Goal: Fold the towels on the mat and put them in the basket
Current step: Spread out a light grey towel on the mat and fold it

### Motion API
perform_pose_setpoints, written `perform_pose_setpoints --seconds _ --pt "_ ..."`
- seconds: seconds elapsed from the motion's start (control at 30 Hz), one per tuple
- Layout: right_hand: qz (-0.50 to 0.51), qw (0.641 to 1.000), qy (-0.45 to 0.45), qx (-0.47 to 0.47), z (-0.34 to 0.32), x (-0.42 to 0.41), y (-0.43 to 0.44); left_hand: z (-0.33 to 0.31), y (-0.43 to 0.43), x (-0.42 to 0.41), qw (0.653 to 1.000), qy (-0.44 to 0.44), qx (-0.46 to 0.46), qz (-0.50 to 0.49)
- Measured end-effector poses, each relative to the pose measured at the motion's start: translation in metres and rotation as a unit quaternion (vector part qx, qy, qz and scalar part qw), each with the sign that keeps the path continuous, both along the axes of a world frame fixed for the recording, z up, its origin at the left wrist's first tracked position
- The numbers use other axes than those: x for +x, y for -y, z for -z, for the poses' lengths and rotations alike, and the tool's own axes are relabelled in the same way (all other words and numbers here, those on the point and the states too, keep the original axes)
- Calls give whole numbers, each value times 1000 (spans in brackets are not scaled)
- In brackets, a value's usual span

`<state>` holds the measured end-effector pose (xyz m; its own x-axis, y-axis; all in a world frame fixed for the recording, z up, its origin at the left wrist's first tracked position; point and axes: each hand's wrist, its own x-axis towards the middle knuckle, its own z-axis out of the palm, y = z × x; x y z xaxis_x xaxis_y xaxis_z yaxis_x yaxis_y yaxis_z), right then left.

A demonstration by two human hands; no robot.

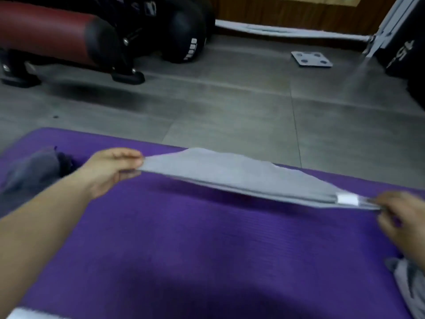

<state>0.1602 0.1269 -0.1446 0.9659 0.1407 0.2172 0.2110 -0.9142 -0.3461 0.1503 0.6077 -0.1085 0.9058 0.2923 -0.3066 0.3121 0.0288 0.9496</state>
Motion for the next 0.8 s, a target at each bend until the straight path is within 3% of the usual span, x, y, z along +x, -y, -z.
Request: perform_pose_setpoints --seconds 0.07,0.17,0.3,0.4,0.7,0.8 --pt "-61 997 -43 -18 39 -34 8 47 6 -24 996 -84 5 -4" --pt "-144 982 53 -114 97 -67 4 107 17 -59 980 -190 31 -39" --pt "-153 973 -29 -171 168 -105 6 171 26 -93 956 -280 58 -64" --pt "-135 960 -85 -228 186 -123 6 198 30 -110 952 -294 81 -37" --pt "-64 973 -113 -191 189 -144 9 202 32 -146 946 -315 72 -22" --pt "-75 968 -141 -193 198 -160 17 201 30 -153 938 -335 83 26"
